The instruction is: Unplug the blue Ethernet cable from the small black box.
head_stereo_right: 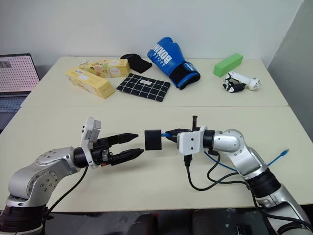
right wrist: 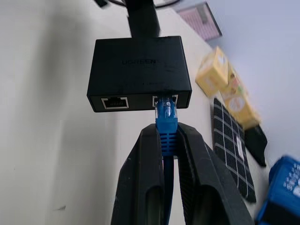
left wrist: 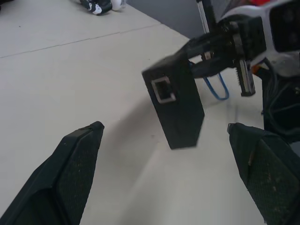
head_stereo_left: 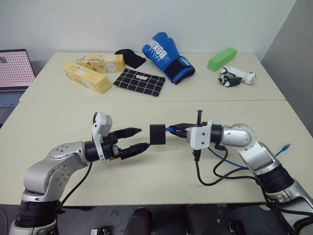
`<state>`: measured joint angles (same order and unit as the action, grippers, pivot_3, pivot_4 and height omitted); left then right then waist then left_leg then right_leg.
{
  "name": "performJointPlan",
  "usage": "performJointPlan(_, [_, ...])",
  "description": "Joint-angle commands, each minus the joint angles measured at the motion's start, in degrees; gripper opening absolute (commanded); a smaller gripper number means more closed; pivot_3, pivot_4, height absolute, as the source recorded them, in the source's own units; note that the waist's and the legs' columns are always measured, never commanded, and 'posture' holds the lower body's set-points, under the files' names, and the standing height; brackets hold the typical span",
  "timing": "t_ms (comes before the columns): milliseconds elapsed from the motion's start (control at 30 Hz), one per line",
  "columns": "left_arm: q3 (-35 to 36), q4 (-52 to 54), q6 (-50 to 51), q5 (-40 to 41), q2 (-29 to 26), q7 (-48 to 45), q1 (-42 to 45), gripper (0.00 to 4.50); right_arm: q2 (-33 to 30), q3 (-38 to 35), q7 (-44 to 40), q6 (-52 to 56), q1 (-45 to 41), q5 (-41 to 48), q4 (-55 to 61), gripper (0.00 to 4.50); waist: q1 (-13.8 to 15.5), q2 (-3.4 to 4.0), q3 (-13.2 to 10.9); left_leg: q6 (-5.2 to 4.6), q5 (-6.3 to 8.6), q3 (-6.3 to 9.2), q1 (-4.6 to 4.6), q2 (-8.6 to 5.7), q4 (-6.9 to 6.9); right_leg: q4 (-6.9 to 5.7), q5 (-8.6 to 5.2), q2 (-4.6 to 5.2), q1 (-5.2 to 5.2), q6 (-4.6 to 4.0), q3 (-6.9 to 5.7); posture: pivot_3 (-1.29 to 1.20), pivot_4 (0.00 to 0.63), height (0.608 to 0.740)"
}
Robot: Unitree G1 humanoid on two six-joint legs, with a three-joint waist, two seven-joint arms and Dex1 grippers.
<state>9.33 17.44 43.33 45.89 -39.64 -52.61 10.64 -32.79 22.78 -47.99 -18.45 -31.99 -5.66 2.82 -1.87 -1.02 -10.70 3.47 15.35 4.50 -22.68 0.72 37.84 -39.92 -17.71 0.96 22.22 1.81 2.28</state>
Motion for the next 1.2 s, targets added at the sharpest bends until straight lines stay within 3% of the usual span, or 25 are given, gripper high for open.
performJointPlan(33, [0.8, 1.0, 1.8, 2.9, 1.3, 1.5, 1.3, 4.50, 1.5, -0.5, 0.0, -6.9, -2.9, -0.7, -1.2, 0.13, 0.0, 0.00, 0.0, 0.00, 0.00, 0.00, 0.00, 0.01, 0.02, -0.01, 0.00, 0.04, 0.00, 0.00, 0.01, 0.00, 0.150, 0.740])
performJointPlan(267, [0.2, 1.1, 2.6, 4.5, 3.1, 1.3, 2.1, 4.50, 2.8, -0.9, 0.2, -11.1, -4.1, -0.5, -2.9, 0.13, 0.0, 0.00, 0.0, 0.01, 0.00, 0.04, 0.00, -0.01, 0.05, -0.02, 0.00, 0.07, -0.02, 0.00, -0.02, 0.00, 0.150, 0.740])
performJointPlan(833, [0.7, 0.8, 3.8, 6.7, 2.5, -1.4, 1.8, 0.95, 3.7, -1.7, 2.7, -19.3, -4.4, -2.2, -5.7, 0.13, 0.0, 0.00, 0.0, 0.01, -0.01, 0.03, 0.01, -0.02, 0.04, -0.02, 0.00, 0.08, -0.03, 0.00, 0.00, 0.00, 0.150, 0.740])
performJointPlan(1033, [0.1, -0.5, 3.1, 5.2, 1.9, -2.5, 1.5, 0.79, 2.9, -1.2, 4.5, -26.7, -5.5, -5.6, -8.7, 0.13, 0.0, 0.00, 0.0, 0.01, -0.01, 0.01, 0.02, -0.02, 0.04, -0.03, 0.00, 0.08, -0.03, 0.00, 0.00, 0.00, 0.150, 0.740])
performJointPlan(1067, [-0.1, -0.9, 3.0, 4.9, 1.8, -2.8, 1.7, 0.79, 2.5, -1.1, 4.0, -27.0, -5.4, -5.0, -8.8, 0.83, 0.0, 0.00, 0.0, 0.01, -0.01, 0.02, 0.02, -0.02, 0.04, -0.03, 0.00, 0.08, -0.02, 0.00, 0.00, 0.00, 0.150, 0.740])
performJointPlan(1200, [-1.0, -2.4, 2.1, 3.5, 1.5, -4.4, 2.7, 0.79, -0.1, -0.5, 0.0, -25.1, -4.2, -1.2, -7.5, 1.73, 0.1, 0.00, 0.0, 0.01, -0.01, 0.02, 0.01, -0.03, 0.04, -0.02, 0.00, 0.08, -0.02, 0.00, 0.00, 0.00, 0.150, 0.740])
